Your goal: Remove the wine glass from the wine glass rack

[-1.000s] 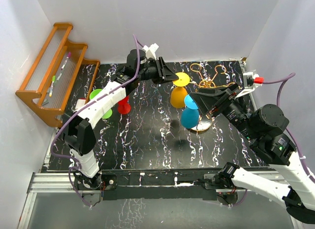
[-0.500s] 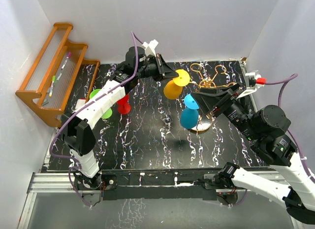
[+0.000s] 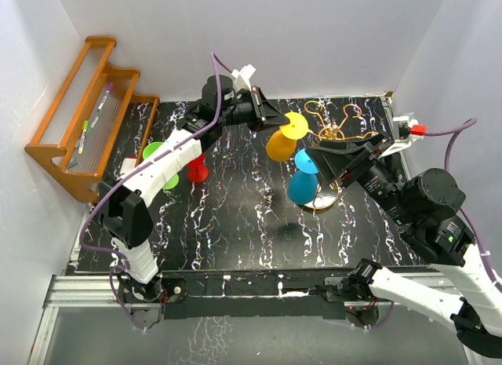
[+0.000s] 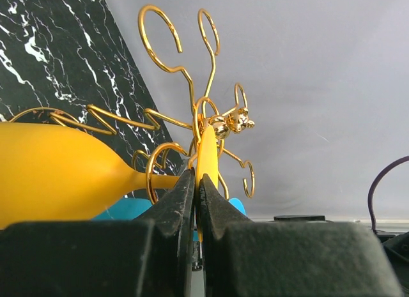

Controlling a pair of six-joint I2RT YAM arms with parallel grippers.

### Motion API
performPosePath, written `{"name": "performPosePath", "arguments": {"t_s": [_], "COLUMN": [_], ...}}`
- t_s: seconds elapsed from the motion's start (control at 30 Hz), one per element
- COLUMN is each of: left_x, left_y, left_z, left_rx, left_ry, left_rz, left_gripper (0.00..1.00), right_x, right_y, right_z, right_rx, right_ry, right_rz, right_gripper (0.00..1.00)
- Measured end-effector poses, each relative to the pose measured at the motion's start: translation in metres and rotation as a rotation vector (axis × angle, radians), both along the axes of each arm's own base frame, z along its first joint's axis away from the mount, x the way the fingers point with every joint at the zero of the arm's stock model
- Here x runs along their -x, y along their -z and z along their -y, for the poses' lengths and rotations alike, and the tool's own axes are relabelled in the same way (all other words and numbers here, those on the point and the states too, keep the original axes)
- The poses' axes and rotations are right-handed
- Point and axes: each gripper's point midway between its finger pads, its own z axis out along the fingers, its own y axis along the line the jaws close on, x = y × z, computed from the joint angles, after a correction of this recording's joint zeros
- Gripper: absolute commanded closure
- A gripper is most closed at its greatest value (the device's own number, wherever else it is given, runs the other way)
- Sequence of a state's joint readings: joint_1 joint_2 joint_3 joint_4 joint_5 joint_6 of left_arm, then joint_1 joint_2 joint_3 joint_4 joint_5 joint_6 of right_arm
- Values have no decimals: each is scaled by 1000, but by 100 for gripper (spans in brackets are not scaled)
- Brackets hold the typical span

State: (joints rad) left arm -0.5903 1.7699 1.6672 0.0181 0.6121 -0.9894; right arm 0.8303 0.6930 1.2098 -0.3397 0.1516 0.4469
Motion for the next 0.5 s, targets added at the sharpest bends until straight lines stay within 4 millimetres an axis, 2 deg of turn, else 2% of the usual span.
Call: {"name": "performPosePath", "arguments": {"t_s": [0.33,0.5], "left_x": [16,17], "left_y": [0,-3], "left_z": [12,14], "left_rx": [1,5], "left_ry": [43,47], "left_rz": [-6,-3], "left_gripper": [100,100], "right_x": [0,1], "right_y": [0,0], "right_z": [0,-1], "right_rx": [0,2], "right_ry": [-1,-8], "right_rz": [0,1], "right_gripper": [44,44]}}
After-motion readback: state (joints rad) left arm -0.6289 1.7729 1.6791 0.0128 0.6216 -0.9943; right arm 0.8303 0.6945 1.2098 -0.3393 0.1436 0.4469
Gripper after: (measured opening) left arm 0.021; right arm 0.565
